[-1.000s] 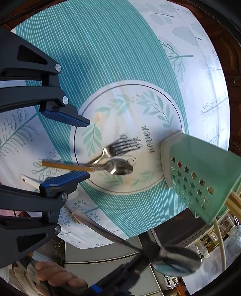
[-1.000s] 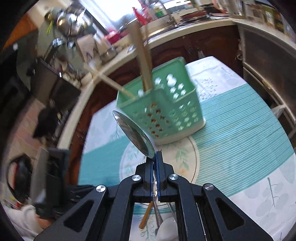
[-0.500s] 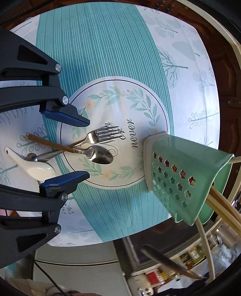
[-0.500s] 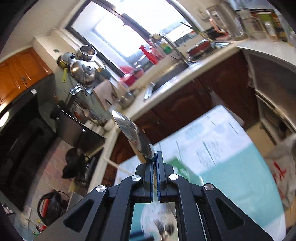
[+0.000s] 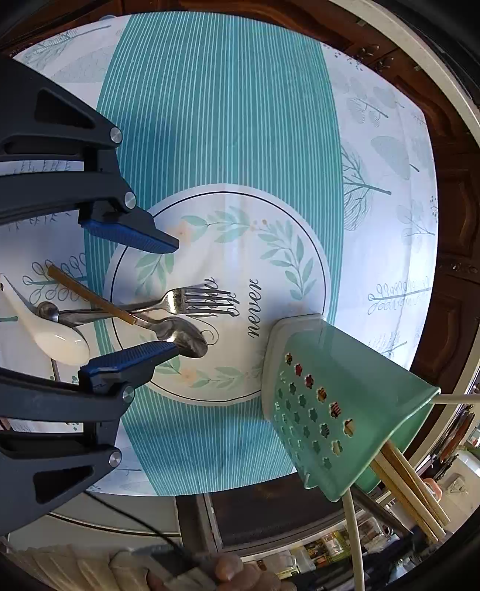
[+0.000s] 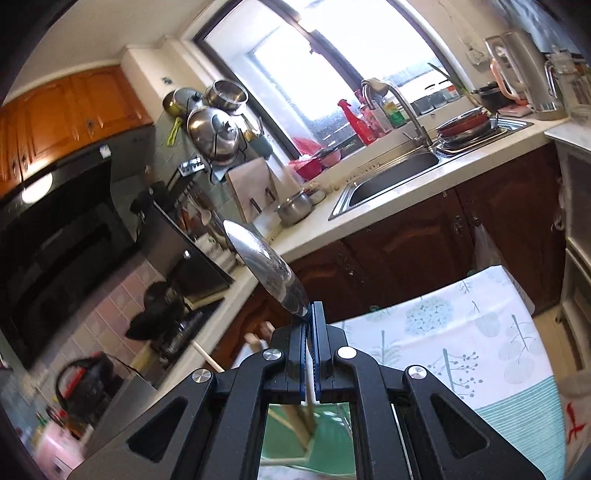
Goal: Organize utensils
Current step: 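Lift the spoon into the green basket and open the right tool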
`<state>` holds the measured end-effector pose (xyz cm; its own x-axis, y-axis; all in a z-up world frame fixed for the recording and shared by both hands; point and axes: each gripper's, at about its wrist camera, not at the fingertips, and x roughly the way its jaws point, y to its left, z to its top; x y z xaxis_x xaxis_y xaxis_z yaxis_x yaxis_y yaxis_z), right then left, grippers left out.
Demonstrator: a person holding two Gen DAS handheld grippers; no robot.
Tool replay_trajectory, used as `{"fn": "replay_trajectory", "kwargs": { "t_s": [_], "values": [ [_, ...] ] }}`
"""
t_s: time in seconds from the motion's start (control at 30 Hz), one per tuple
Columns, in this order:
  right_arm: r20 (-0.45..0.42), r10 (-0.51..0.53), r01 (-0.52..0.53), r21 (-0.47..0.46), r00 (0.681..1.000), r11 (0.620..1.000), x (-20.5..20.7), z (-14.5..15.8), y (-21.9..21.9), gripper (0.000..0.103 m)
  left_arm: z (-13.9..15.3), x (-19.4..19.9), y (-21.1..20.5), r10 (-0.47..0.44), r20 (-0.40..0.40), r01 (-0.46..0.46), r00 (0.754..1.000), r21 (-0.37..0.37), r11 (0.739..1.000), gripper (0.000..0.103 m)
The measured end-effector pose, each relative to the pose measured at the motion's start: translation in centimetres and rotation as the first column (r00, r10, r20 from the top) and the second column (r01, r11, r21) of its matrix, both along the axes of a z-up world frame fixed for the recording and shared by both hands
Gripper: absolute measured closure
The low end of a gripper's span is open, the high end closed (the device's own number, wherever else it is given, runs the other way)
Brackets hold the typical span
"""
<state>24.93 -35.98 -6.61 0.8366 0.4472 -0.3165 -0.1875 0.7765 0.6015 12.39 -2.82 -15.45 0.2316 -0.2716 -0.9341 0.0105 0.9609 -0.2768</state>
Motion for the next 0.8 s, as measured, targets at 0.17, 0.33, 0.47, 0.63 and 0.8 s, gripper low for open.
{"fn": "replay_trajectory", "kwargs": {
  "t_s": [0.17, 0.33, 0.47, 0.63, 0.8],
  "values": [
    [-0.029, 0.054, -0.055, -0.047, 0.998, 0.997, 0.3, -4.3, 1.9, 0.1, -1.5, -0.9, 0.0, -0.055, -0.014, 0.055, 0.998, -0.021, 0.998, 0.055],
    [-0.083, 0.098, -0.104, -0.073, 0.992, 0.992, -0.2, -7.6, 3.2, 0.099, -2.1, -1.2, -1.4, -0.132, -0.003, 0.132, 0.991, -0.014, 0.991, 0.067],
    [-0.116, 0.118, -0.126, -0.065, 0.986, 0.99, -1.4, -9.6, 3.0, 0.094, -2.4, -0.8, -2.5, -0.174, -0.001, 0.174, 0.985, -0.009, 0.985, 0.071],
    [-0.118, 0.106, -0.113, -0.052, 0.987, 0.992, -2.1, -9.8, 2.3, 0.086, -2.3, -0.1, -3.0, -0.2, -0.001, 0.2, 0.98, -0.016, 0.98, 0.071],
    [-0.122, 0.099, -0.106, -0.049, 0.988, 0.993, -2.8, -9.2, 2.2, 0.086, -2.3, 0.9, -2.0, -0.175, -0.003, 0.175, 0.985, -0.025, 0.984, 0.071]
  ]
}}
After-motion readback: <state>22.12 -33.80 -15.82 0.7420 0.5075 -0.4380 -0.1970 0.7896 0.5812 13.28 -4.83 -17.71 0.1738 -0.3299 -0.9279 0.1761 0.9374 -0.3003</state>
